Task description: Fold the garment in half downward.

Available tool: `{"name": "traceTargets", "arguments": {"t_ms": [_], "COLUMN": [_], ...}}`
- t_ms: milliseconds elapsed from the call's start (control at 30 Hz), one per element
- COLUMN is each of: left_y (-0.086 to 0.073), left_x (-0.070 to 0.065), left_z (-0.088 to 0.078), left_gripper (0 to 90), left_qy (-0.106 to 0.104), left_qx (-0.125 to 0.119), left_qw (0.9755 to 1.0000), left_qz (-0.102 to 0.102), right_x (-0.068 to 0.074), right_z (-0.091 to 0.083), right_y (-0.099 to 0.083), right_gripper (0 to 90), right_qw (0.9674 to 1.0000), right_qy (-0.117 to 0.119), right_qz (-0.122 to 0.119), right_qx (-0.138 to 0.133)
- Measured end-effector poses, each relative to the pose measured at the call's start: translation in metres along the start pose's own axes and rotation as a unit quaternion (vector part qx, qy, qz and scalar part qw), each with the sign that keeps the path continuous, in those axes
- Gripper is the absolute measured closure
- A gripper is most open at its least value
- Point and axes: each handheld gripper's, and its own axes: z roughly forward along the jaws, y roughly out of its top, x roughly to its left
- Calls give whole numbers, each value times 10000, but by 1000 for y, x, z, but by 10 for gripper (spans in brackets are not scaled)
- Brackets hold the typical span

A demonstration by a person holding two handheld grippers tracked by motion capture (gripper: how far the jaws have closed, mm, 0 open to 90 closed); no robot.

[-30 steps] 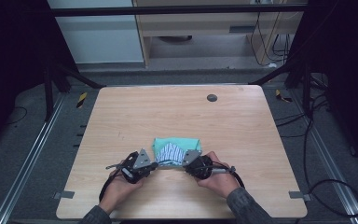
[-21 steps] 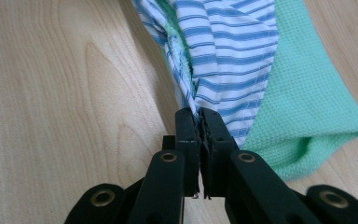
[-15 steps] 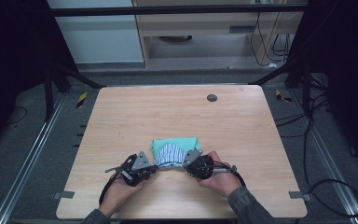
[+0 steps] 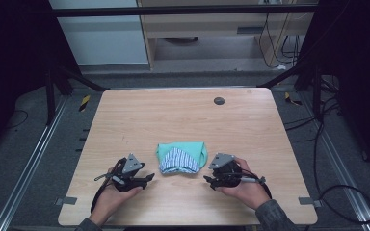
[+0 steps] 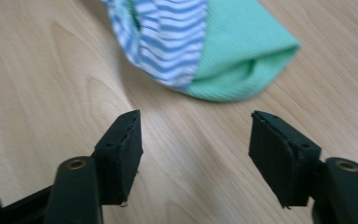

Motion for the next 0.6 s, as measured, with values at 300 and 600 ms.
{"name": "traceTargets", "arguments": {"t_ms": [300,600], "left_y": [-1,-4], "left_x": [28,56], "left_z": [2,13], "left_gripper": [180,108], "left_qy": [307,519], "left_qx": [94,187], "left_qw": [9987,9954], "left_qz": [-398,-783], "right_x": [-33,-61], "right_z": [-3,3], "right_y": [-24,-40], "right_gripper": [173,83], "right_qw": [9952,9856], "right_qy": [-261,-520], "right_qz": [934,1607], "right_qx": [-99,-103]}}
